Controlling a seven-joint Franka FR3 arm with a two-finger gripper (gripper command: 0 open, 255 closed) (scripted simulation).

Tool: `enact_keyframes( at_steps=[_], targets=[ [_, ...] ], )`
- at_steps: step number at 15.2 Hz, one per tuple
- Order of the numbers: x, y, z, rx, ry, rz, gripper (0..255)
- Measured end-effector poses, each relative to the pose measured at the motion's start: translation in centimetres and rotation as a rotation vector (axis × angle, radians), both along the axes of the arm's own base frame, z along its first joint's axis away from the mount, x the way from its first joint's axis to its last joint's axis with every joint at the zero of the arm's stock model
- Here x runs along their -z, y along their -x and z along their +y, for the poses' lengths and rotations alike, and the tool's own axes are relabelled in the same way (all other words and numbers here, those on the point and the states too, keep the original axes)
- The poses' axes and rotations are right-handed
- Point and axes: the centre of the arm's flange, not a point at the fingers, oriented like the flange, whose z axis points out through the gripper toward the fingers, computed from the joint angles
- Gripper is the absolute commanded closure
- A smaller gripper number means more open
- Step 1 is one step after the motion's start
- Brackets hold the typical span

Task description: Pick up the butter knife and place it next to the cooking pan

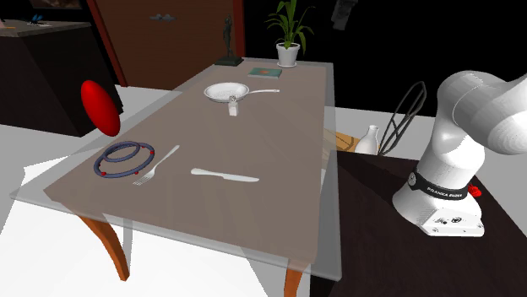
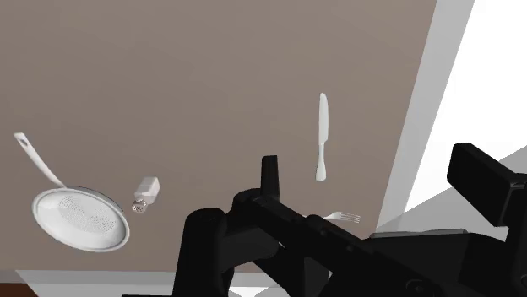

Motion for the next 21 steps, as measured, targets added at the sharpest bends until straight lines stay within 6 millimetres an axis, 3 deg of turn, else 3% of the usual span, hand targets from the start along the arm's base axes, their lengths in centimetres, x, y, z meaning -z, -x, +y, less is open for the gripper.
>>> enact_keyframes(
  at_steps=[3,21],
  targets=[
    [1.1,-1.0,0.1,0.003,0.0,0.0,0],
    [20.7,-13.7,2.6,0.05,0.0,-0.018,0]
  ],
)
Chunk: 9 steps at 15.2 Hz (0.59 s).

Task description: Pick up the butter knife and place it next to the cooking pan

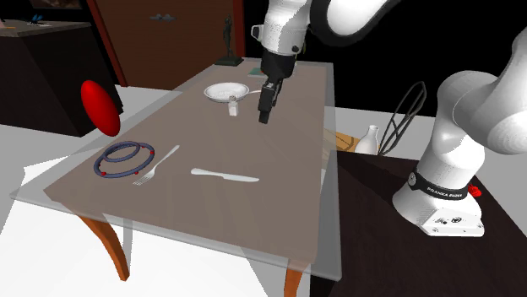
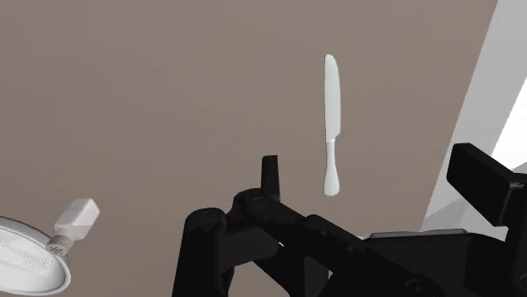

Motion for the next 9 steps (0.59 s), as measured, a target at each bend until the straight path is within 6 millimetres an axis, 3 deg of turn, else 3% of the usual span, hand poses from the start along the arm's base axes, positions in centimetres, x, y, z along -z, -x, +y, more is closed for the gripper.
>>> enact_keyframes(
  at_steps=[9],
  targets=[
    [9.3,-6.8,1.5,0.024,0.0,-0.011,0]
  ],
)
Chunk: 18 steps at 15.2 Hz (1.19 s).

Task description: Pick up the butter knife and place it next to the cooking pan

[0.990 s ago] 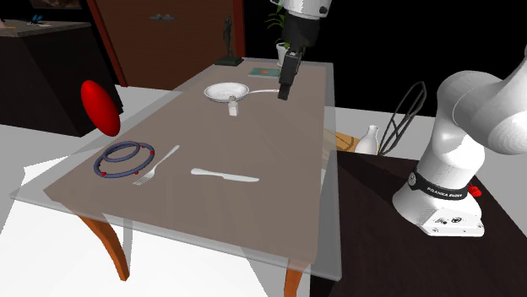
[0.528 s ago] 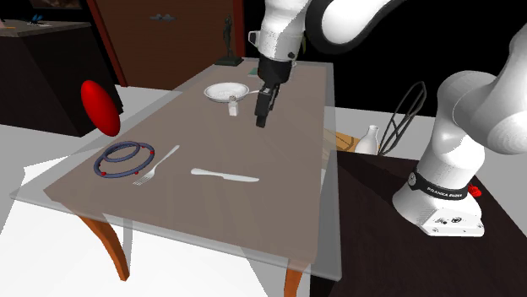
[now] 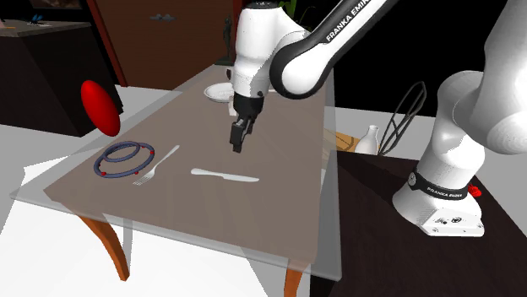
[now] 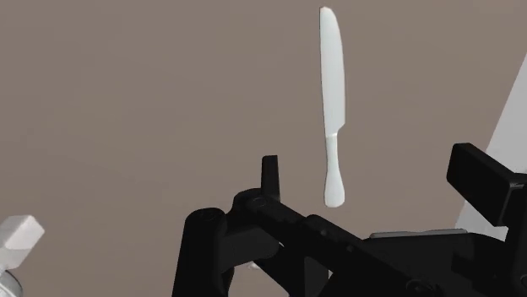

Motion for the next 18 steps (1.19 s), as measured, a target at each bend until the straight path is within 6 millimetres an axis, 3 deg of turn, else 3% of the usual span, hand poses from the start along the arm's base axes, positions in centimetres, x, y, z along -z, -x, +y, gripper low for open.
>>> enact_keyframes(
  at_steps=[9,18],
  targets=[
    [9.3,-6.7,0.8,0.022,-0.001,-0.01,0],
    [13.6,-7.7,0.7,0.024,-0.001,-0.011,0]
  ],
)
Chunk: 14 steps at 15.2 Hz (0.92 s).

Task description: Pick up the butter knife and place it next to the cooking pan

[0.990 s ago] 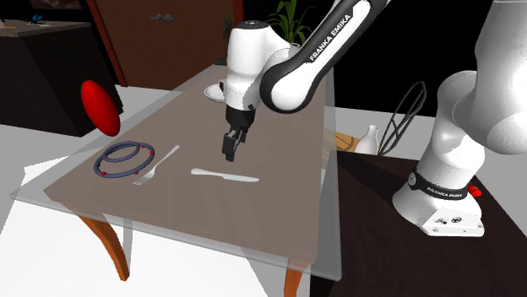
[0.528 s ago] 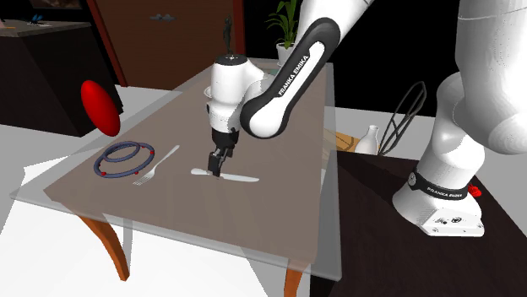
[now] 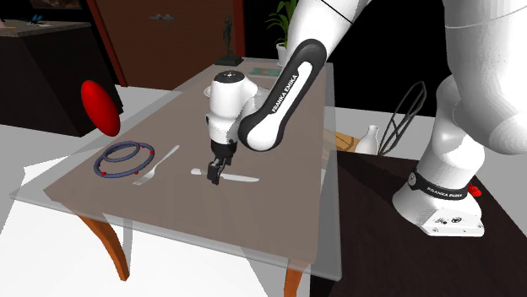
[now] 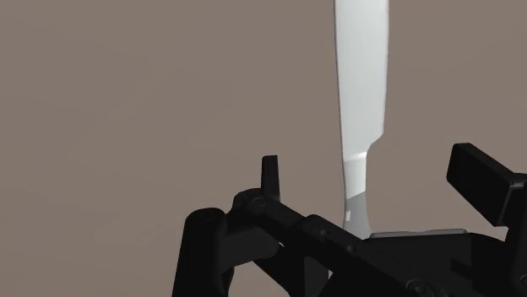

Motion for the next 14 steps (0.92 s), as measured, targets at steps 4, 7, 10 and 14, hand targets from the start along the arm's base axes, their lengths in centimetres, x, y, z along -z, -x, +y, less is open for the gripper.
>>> enact_keyframes(
  at_steps=[4,7,10,14],
  targets=[
    [0.16,-0.07,-0.01,0.0,0.0,0.0,0],
    [0.08,-0.1,0.04,-0.001,0.0,-0.002,255],
    [-0.33,-0.24,0.45,-0.007,-0.003,-0.012,255],
    [-0.32,-0.3,0.3,-0.009,-0.003,-0.013,255]
  ],
)
